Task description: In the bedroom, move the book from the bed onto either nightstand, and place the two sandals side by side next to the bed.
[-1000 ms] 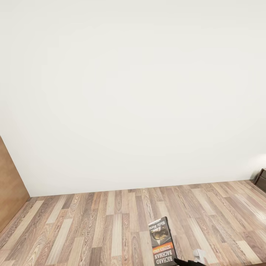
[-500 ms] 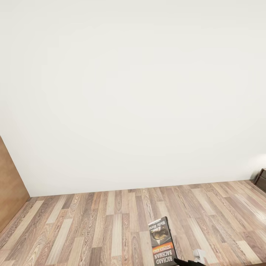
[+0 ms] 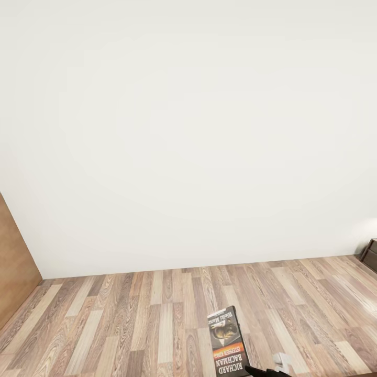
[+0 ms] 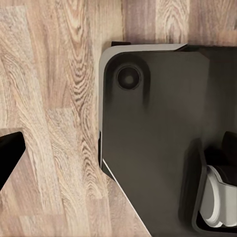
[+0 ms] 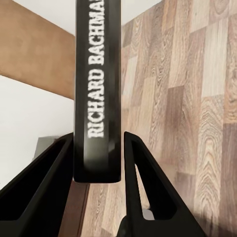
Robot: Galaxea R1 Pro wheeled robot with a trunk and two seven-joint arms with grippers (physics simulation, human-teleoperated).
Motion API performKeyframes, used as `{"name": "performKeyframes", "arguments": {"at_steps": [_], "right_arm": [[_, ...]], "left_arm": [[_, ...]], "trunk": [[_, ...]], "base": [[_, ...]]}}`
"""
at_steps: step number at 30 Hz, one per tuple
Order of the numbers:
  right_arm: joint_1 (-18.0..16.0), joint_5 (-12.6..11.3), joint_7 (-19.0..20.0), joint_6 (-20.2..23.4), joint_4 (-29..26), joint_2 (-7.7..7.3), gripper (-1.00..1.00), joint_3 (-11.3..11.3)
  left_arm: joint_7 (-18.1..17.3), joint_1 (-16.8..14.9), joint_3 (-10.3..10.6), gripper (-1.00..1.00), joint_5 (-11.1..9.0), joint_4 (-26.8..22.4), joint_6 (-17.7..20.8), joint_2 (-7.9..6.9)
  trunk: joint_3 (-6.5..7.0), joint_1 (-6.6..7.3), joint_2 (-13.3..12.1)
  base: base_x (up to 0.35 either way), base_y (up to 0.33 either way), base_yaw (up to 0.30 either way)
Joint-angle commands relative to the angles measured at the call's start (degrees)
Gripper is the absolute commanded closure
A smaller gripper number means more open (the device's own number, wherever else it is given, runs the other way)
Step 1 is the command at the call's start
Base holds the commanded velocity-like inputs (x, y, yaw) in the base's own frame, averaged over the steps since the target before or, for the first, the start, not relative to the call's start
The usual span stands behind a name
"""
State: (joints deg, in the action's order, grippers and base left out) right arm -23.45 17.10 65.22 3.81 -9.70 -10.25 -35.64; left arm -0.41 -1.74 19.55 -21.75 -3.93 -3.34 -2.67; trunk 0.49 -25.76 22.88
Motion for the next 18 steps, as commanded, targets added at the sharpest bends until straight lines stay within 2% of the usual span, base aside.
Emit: {"name": "performKeyframes", "arguments": {"at_steps": [1, 5, 13, 18], "right_arm": [[-0.02, 0.43, 0.25, 0.41, -0.05, 0.02, 1.0, -0.52], [0.01, 0.41, 1.06, 0.41, -0.04, -0.07, 1.0, -0.52], [0.13, 0.49, 5.22, 0.35, -0.24, -0.31, 1.0, -0.57], [0.21, 0.36, 6.56, 0.33, -0.29, -1.0, 1.0, -0.66]], "left_arm": [[-0.04, -0.01, 0.49, -1.0, -0.53, 0.04, -0.17, -0.01], [-0.05, 0.0, 0.54, -1.0, -0.54, 0.03, -0.17, -0.04], [-0.09, -0.01, 0.61, -1.0, -0.5, -0.01, -0.17, -0.05], [-0.11, 0.01, 0.59, -1.0, -0.5, -0.02, -0.17, -0.06]], "trunk": [[-0.02, -0.02, 0.04], [-0.02, -0.02, 0.04], [-0.02, -0.02, 0.04], [-0.02, -0.02, 0.04]], "base": [[0.0, 0.0, 0.0], [0.0, 0.0, 0.0], [0.0, 0.0, 0.0], [0.0, 0.0, 0.0]]}}
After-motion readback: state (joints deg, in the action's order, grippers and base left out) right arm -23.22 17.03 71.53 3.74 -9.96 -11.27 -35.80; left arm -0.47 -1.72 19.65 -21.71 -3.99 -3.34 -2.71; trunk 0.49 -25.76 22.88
